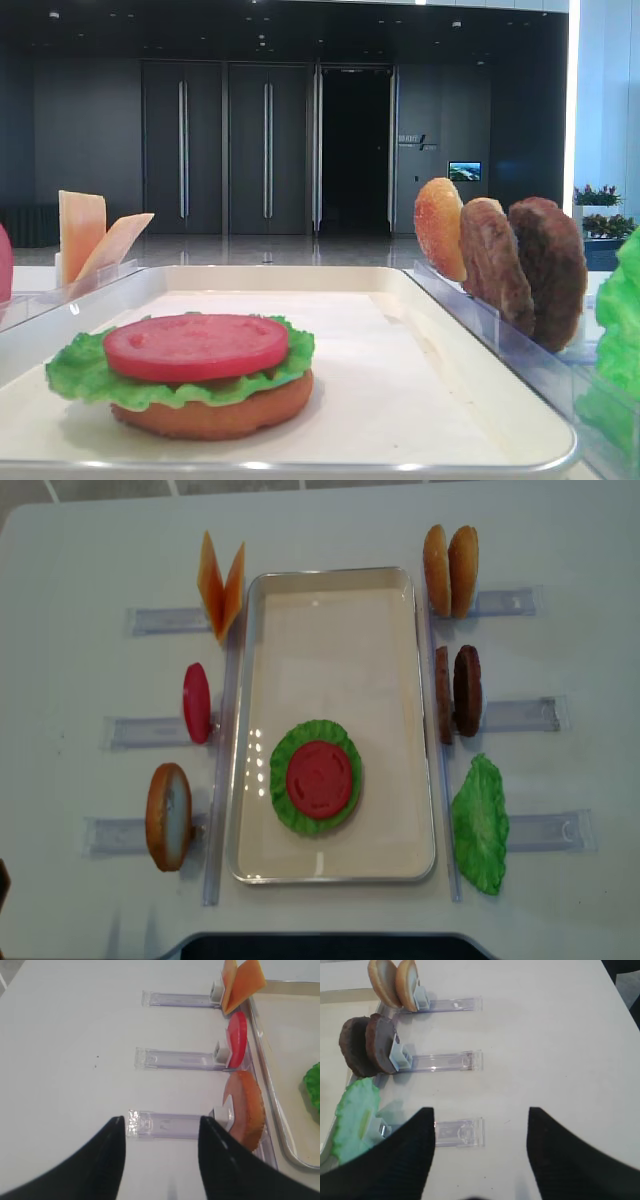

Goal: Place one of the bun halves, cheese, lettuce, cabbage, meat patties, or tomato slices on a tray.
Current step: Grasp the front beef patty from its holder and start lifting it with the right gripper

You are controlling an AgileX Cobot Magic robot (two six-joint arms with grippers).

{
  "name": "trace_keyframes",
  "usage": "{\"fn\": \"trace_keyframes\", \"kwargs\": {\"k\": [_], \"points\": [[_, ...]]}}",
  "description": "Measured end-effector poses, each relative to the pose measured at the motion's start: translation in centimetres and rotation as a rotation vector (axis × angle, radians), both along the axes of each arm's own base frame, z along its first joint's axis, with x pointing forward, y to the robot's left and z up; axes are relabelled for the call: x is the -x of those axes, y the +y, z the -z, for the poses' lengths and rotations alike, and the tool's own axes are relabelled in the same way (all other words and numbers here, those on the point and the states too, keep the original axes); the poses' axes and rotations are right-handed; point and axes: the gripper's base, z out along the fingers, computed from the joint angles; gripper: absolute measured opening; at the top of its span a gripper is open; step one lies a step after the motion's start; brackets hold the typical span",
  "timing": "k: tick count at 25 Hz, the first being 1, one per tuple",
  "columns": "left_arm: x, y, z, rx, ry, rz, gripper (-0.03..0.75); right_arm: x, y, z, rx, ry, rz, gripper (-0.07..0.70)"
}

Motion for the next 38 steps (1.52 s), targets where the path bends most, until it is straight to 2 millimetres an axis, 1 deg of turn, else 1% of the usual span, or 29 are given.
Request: {"fn": "trace_keyframes", "kwargs": {"k": [30,34,38], "points": [[0.0,0.0,0.0,0.0,0.0,0.0,0.368,0.0,-0.01,0.0,0.001,0.0,0.001,0.419],[0.0,0.0,0.0,0.0,0.0,0.0,0.351,0.0,-0.01,0.0,0.001,0.0,0.001,0.419],[0.0,0.0,0.0,0.0,0.0,0.0,0.316,0.0,-0.01,0.0,0.001,0.0,0.001,0.419]]}}
